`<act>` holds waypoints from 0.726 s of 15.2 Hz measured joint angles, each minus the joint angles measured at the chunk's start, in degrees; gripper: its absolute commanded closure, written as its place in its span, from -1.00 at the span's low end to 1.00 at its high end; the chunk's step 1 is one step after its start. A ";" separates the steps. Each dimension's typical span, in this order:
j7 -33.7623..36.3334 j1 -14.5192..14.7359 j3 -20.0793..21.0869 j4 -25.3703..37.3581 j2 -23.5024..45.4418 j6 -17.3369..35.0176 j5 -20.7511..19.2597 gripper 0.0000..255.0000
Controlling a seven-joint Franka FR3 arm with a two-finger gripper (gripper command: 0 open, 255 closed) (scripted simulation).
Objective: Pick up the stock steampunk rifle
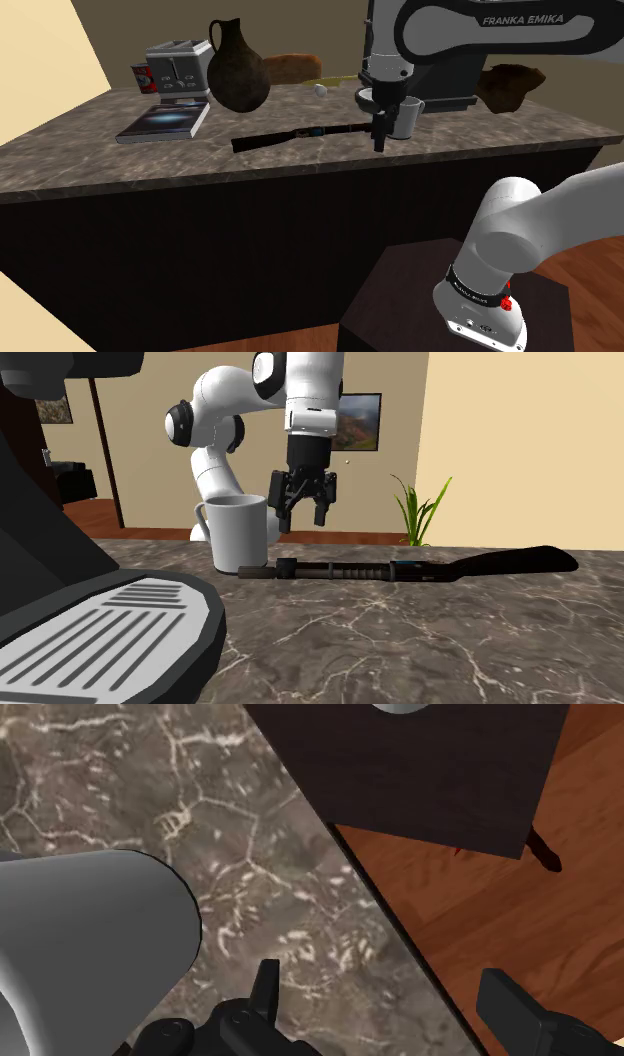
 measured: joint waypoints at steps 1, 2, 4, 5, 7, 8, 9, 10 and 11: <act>0.00 0.00 0.00 0.00 0.00 0.00 0.00 -1.00; -1.30 0.29 -0.57 0.63 1.07 0.57 -0.27 -1.00; -5.87 1.36 -2.26 3.44 4.47 1.53 -0.93 -1.00; -8.35 2.10 -3.01 4.51 6.31 2.47 -1.08 -1.00; -13.89 3.50 -4.82 8.09 10.92 3.92 -1.37 -1.00; -16.69 4.23 -5.56 10.11 12.80 3.93 -1.35 -1.00; -19.45 5.00 -6.26 12.33 15.17 4.31 -1.21 -1.00; -22.03 5.82 -6.76 14.45 17.43 4.56 -0.91 -1.00; -25.09 6.36 -7.64 16.13 19.08 4.68 -0.83 -1.00</act>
